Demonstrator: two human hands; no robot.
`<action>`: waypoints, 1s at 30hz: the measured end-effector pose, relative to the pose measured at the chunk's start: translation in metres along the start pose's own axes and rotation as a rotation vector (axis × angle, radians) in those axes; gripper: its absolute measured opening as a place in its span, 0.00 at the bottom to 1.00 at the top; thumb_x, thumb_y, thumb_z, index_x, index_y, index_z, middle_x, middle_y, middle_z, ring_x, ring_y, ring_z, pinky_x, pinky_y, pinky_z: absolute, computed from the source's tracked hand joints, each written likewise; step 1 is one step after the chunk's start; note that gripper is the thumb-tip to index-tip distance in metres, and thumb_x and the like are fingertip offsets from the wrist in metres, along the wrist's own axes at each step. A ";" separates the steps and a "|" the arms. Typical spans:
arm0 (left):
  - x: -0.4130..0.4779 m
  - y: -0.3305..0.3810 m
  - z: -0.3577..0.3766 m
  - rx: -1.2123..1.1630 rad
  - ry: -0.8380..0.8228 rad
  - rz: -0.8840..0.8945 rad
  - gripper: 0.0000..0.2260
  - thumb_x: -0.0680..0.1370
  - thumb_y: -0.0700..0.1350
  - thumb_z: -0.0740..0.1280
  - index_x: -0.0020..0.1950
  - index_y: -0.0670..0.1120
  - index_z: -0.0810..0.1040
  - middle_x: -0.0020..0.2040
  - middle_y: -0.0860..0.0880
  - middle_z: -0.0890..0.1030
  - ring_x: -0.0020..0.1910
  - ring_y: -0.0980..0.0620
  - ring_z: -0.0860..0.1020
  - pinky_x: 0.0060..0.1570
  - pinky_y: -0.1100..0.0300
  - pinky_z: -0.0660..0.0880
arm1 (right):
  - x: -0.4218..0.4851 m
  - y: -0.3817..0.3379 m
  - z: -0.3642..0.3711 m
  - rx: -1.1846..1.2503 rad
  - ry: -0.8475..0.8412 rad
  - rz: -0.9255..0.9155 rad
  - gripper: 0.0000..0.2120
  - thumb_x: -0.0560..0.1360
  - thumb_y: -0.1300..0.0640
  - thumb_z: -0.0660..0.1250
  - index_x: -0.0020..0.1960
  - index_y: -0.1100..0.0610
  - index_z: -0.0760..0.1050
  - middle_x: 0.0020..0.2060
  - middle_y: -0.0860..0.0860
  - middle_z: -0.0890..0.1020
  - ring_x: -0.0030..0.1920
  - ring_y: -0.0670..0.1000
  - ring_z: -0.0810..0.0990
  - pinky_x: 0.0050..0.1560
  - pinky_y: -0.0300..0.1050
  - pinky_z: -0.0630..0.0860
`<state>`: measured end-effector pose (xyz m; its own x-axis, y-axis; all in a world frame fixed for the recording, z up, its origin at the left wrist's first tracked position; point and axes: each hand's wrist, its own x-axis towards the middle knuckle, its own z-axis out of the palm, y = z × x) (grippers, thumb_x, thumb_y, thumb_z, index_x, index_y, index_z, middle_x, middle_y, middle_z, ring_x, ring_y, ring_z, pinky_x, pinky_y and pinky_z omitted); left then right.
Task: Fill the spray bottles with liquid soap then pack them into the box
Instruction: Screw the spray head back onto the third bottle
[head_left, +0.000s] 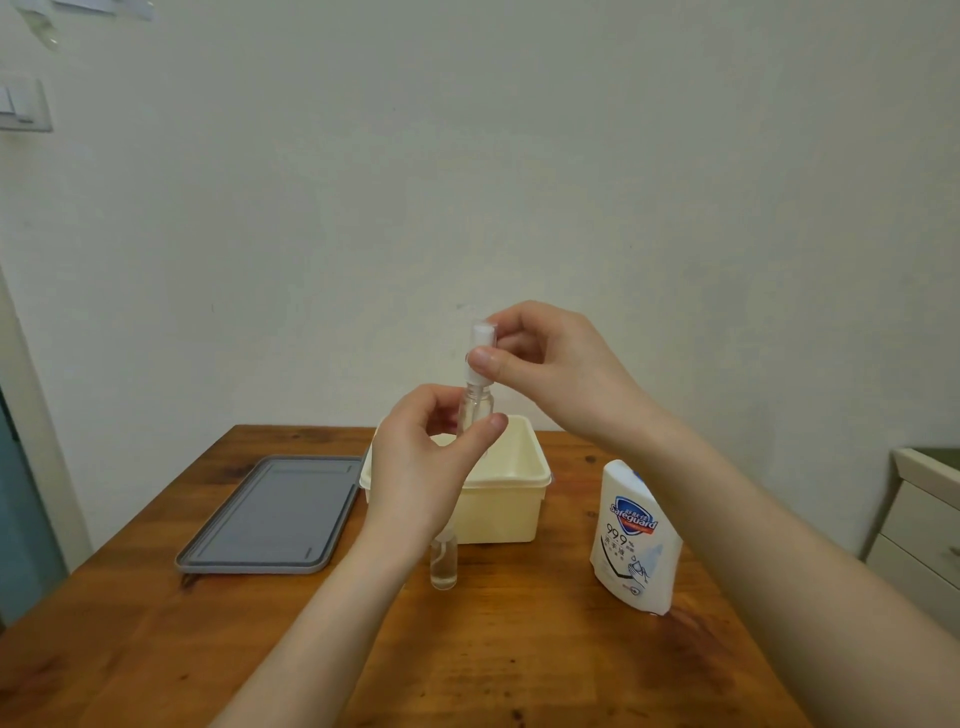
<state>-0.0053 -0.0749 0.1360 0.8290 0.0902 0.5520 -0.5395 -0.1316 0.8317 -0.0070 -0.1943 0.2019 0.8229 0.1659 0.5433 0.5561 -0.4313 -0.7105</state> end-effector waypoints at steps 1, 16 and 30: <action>0.000 0.001 0.000 0.001 0.001 0.002 0.10 0.69 0.44 0.73 0.39 0.56 0.74 0.37 0.56 0.76 0.40 0.56 0.75 0.47 0.53 0.78 | 0.000 0.001 0.001 -0.004 -0.003 0.000 0.04 0.73 0.58 0.69 0.47 0.54 0.74 0.37 0.47 0.81 0.43 0.48 0.81 0.51 0.45 0.77; 0.001 0.001 0.003 -0.036 -0.005 -0.014 0.09 0.69 0.43 0.73 0.40 0.54 0.75 0.36 0.56 0.76 0.39 0.57 0.76 0.46 0.52 0.79 | 0.000 -0.002 -0.013 0.148 -0.182 0.116 0.15 0.73 0.61 0.68 0.59 0.53 0.71 0.49 0.48 0.81 0.50 0.41 0.80 0.53 0.33 0.75; 0.003 -0.005 0.004 -0.011 0.032 -0.013 0.08 0.69 0.44 0.73 0.39 0.51 0.75 0.34 0.55 0.75 0.37 0.57 0.75 0.42 0.55 0.77 | 0.004 0.003 0.005 -0.062 -0.063 0.119 0.17 0.68 0.52 0.74 0.52 0.52 0.71 0.38 0.45 0.77 0.38 0.42 0.77 0.41 0.35 0.72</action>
<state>-0.0001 -0.0778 0.1332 0.8308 0.1234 0.5428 -0.5306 -0.1190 0.8392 -0.0017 -0.1903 0.1995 0.8894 0.1652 0.4263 0.4476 -0.5048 -0.7381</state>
